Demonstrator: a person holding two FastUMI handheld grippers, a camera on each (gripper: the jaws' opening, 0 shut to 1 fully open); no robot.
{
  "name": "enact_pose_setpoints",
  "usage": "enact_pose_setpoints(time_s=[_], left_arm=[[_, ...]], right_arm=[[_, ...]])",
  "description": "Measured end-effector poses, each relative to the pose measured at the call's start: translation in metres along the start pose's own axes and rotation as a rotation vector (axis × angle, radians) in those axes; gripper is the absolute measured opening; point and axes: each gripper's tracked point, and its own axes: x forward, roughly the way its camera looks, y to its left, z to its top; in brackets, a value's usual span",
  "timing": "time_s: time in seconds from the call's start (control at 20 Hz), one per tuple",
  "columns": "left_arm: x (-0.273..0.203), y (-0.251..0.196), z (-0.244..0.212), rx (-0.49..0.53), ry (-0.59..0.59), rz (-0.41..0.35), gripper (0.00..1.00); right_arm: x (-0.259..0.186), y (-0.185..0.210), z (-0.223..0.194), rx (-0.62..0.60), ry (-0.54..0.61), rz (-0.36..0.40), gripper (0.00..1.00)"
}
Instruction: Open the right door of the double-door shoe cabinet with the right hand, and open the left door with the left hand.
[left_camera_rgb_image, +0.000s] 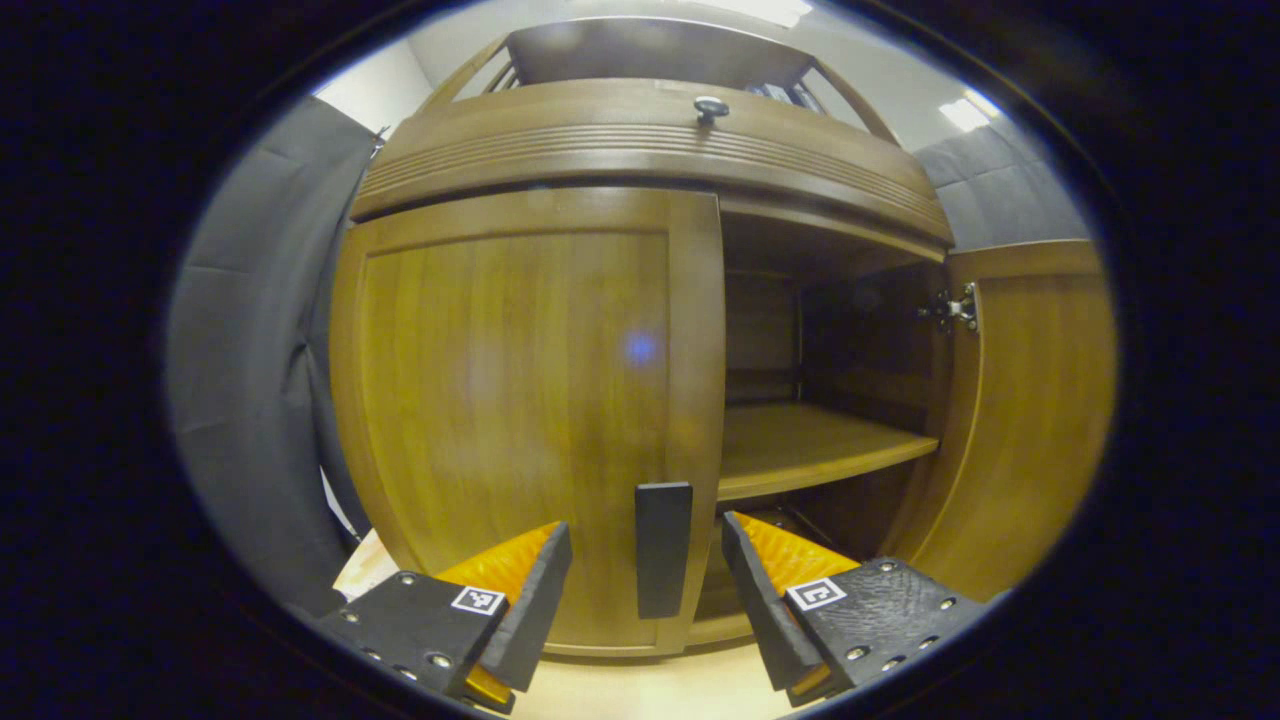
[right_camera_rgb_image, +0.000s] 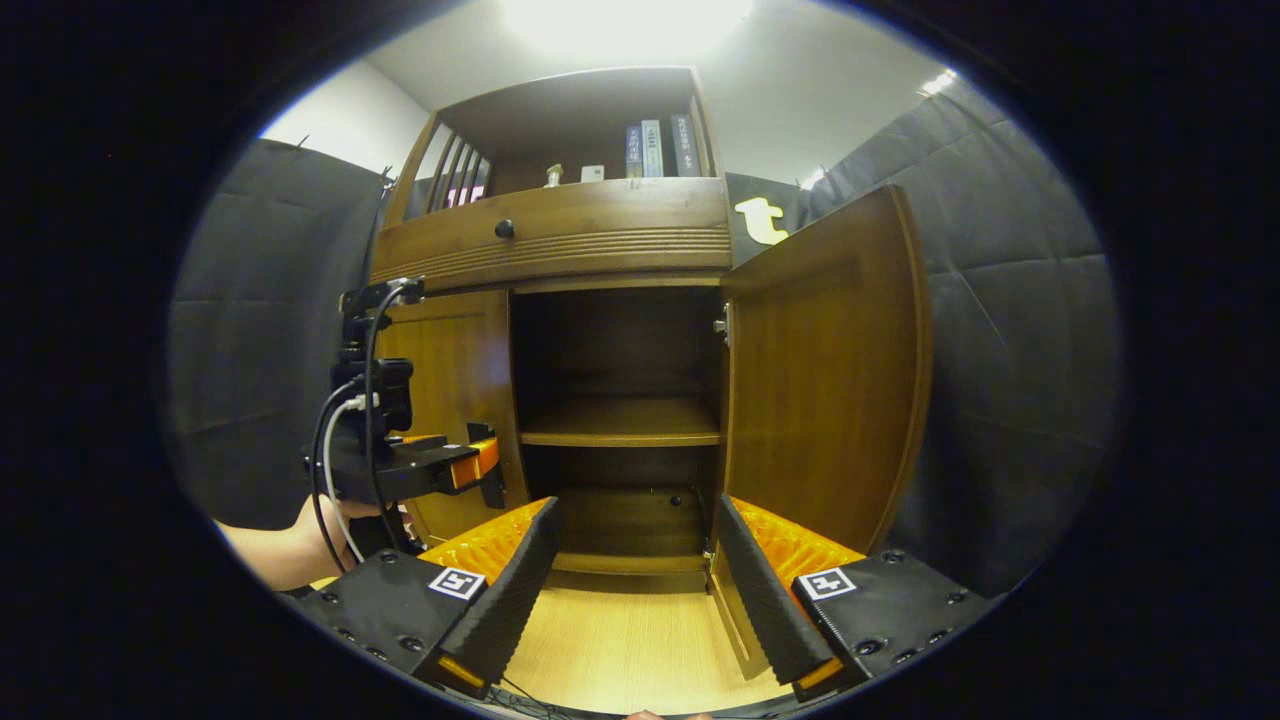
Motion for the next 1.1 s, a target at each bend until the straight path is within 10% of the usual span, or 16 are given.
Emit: enact_pose_setpoints(time_s=[0.65,1.1], left_arm=[[0.027,-0.007,-0.028,-0.027,0.04,0.067,0.21],[0.012,-0.004,-0.031,-0.025,0.041,0.03,0.11]], right_arm=[[0.05,-0.004,-0.014,0.047,0.031,0.042,0.98],[0.057,0.002,-0.021,0.054,0.044,0.059,0.94]])
